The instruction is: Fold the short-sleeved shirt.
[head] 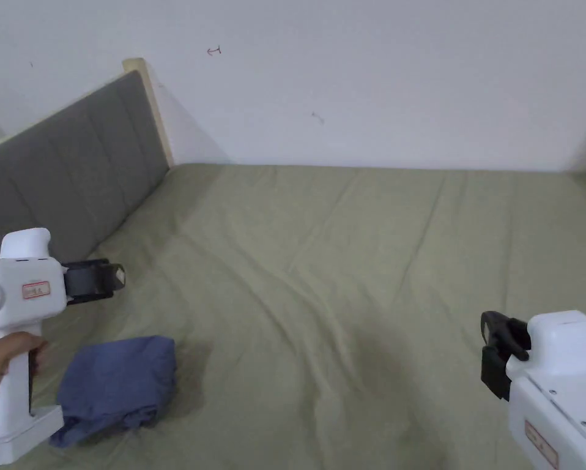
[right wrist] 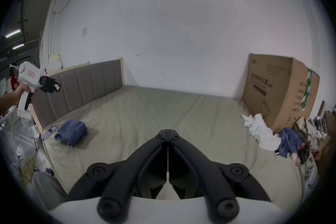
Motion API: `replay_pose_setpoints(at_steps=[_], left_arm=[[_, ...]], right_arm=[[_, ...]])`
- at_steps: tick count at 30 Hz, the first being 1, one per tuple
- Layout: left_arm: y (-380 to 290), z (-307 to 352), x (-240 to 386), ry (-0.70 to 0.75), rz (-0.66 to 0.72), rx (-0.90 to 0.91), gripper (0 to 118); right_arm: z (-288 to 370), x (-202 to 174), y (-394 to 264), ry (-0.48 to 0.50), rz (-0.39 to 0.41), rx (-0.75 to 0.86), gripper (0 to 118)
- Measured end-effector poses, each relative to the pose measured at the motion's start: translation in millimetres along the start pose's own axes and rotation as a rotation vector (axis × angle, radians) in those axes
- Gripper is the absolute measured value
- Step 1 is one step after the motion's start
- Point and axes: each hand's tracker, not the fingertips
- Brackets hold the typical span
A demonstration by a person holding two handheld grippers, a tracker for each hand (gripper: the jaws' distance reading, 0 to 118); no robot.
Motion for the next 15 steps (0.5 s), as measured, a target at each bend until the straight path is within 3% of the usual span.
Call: replay_pose_setpoints(at_steps=[6, 15], left_arm=[[8.6, 75.2, 79.7, 0.004, -0.121, 0.289, 106], [-17.2, 131.8, 201.1, -0.086, -0.163, 0.613, 104]], right_arm=[[40.3, 22.6, 39.1, -0.056, 0.017, 0.092, 3], [91.0, 50.7, 63.0, -0.143, 0.030, 0.193, 3]])
